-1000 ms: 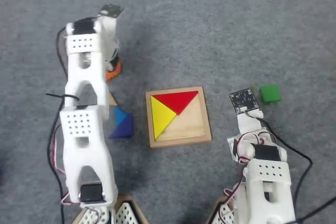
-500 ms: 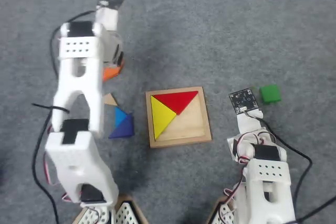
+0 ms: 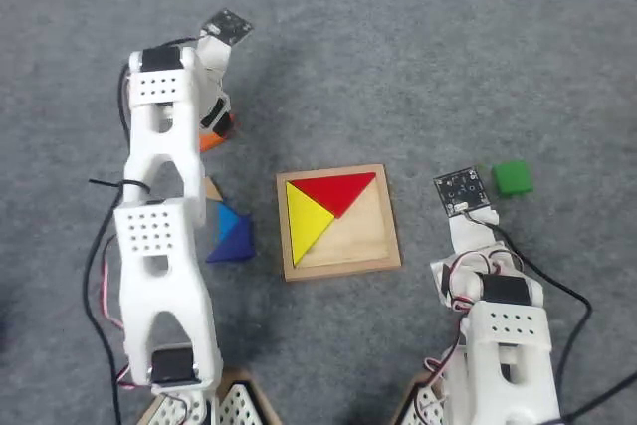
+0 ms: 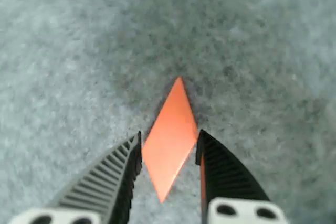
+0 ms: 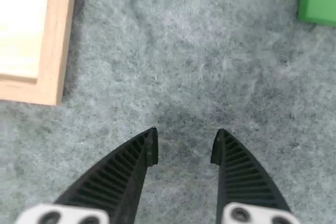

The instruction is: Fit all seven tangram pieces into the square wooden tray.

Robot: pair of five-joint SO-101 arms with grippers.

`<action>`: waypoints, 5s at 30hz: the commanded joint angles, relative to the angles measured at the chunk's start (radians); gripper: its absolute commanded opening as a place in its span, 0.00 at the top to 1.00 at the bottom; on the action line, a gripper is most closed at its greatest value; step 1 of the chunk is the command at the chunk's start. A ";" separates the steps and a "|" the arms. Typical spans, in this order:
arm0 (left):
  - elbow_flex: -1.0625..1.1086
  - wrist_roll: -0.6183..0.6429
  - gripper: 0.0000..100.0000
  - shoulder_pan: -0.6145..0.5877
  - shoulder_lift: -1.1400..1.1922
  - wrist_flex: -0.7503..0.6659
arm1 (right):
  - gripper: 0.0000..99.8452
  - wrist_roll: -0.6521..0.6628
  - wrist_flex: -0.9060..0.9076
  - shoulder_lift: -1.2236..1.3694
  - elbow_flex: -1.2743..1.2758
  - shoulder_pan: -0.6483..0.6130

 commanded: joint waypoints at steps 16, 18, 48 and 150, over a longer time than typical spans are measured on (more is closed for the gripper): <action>-0.142 -0.035 0.84 -0.035 0.146 0.164 | 0.81 0.011 -0.021 -0.019 -0.003 -0.007; -0.030 -0.035 0.86 -0.015 0.091 0.164 | 0.81 0.011 -0.021 -0.019 -0.003 -0.007; 0.332 -0.037 0.78 0.021 -0.232 0.068 | 0.81 0.009 -0.016 -0.019 -0.002 -0.005; 0.337 0.098 0.76 0.028 -0.126 -0.011 | 0.81 0.011 -0.022 -0.027 0.011 -0.007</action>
